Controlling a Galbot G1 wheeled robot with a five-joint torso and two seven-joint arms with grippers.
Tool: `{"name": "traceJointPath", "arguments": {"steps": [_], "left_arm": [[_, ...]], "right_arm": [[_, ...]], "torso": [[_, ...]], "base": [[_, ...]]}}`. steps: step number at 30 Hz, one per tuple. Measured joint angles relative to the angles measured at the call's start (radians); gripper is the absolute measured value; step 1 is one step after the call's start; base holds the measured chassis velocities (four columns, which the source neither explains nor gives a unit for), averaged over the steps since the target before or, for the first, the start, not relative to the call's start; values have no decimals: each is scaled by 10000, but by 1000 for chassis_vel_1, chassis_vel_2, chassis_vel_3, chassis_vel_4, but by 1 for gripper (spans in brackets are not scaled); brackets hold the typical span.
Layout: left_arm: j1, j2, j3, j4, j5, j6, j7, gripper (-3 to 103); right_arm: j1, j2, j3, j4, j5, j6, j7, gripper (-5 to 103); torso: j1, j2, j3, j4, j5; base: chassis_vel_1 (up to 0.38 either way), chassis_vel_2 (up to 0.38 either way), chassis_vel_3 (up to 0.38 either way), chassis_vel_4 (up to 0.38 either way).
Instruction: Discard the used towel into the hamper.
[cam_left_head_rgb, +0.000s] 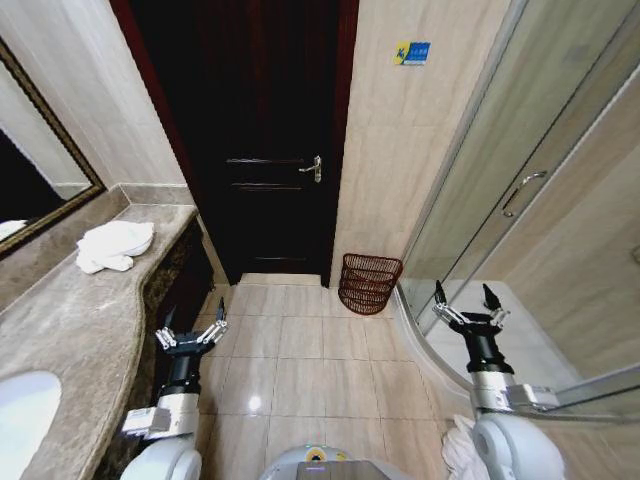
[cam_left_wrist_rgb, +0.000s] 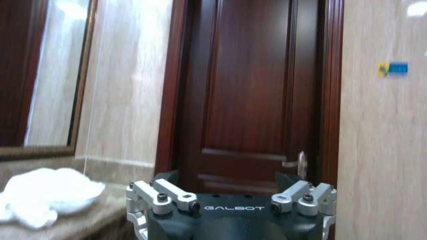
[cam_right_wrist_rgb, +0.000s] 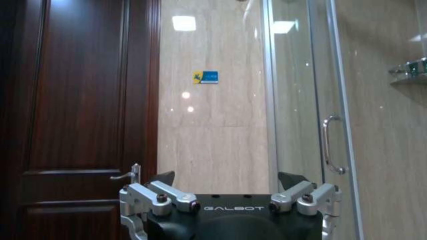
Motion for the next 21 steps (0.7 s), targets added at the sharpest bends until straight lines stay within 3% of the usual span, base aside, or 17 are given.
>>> {"name": "traceJointPath", "arguments": {"steps": [11, 21], "left_arm": [[84, -347, -310, -1267, -253, 85, -479, 92], [169, -508, -227, -1365, 263, 234, -866, 97]], "right_arm": [[-16, -38, 38, 257, 110, -3, 29, 100], [-68, -18, 57, 362, 114, -25, -108, 100]], "torso": [[-4, -8, -4, 0, 1], [-6, -13, -7, 0, -1]], "base": [[0, 0, 0, 0], [0, 0, 0, 0]]}}
